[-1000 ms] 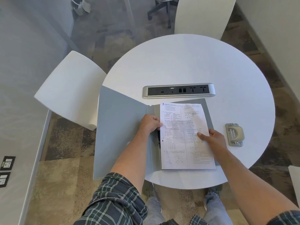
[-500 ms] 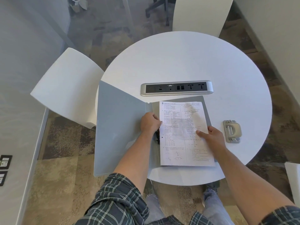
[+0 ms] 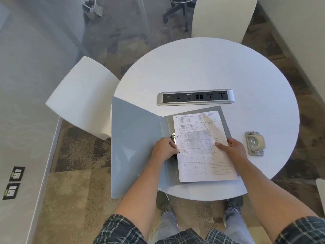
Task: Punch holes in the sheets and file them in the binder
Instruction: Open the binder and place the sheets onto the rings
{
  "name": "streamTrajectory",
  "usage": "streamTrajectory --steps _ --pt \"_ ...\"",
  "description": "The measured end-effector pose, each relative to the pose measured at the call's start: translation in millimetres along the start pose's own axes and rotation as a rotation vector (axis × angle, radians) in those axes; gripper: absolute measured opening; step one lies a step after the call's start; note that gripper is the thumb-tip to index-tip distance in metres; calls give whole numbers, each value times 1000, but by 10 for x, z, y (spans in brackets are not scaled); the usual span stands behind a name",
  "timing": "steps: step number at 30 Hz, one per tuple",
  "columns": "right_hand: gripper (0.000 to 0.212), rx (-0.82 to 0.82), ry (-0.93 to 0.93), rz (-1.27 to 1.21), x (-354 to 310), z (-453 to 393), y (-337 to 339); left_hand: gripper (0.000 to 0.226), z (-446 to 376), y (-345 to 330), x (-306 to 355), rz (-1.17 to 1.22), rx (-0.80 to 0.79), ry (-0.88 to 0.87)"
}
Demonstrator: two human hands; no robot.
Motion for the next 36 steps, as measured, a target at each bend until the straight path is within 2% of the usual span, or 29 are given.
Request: streamTrajectory --steps 3,7,13,19,23,29,36 --pt "19 -6 1 -4 -7 21 2 27 -5 -9 -2 110 16 24" --pt "22 -4 -4 4 -27 41 8 28 -21 -33 -13 206 -19 45" --pt "22 -14 -10 11 -18 36 19 27 -50 -11 8 107 -83 46" --pt "27 -58 -41 -43 -19 32 33 22 -40 -67 16 56 -59 30" --pt "27 -55 -29 -27 -32 48 21 22 -26 -94 2 88 -43 27" --pt "29 -79 -24 -36 -20 29 29 23 -24 -37 -45 292 -149 -19" --pt "30 -92 -16 -34 4 19 44 26 -11 -59 -53 260 -134 -19"
Point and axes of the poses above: each hand's wrist, its own z-axis away from the middle knuckle, its own y-axis out of the back of the hand, x = y × z, the point moved 2 cm from there along -z, towards the middle knuckle, and after that the axes turned 13 degrees about -y, right-handed, at the moved point
